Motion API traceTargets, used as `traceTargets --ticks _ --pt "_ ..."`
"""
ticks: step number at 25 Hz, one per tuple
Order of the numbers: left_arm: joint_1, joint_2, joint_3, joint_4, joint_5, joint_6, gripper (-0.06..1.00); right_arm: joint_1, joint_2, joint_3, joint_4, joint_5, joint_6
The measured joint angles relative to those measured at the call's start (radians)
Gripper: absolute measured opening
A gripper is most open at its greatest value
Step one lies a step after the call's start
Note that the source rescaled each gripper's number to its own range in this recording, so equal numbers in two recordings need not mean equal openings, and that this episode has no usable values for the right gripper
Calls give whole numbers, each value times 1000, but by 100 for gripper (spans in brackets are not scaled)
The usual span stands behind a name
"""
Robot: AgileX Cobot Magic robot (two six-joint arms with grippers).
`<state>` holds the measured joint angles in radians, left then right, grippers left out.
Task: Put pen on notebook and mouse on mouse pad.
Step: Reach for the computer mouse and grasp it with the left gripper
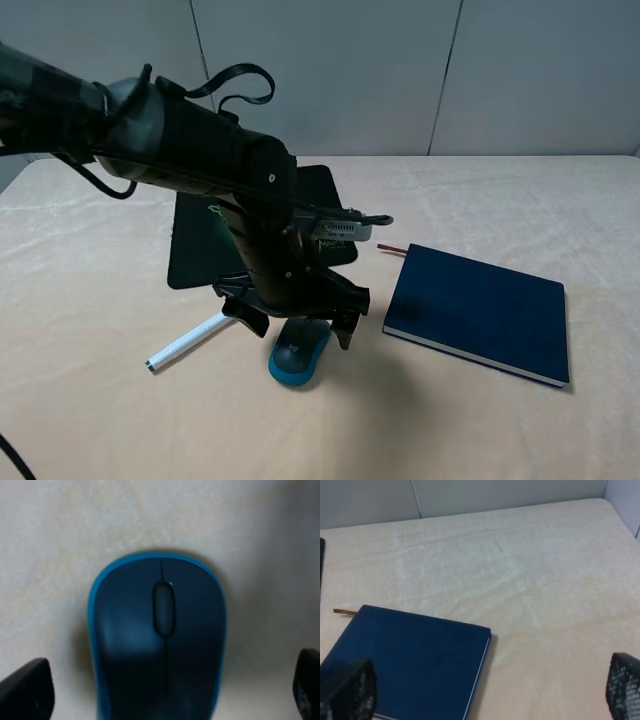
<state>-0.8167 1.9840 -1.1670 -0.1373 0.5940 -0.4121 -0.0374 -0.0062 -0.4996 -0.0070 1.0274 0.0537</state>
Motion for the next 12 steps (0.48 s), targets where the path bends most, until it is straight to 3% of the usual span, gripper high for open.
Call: traceTargets --ticks 12 --pt "0 57 0 2 13 -1 93 0 0 0 7 0 0"
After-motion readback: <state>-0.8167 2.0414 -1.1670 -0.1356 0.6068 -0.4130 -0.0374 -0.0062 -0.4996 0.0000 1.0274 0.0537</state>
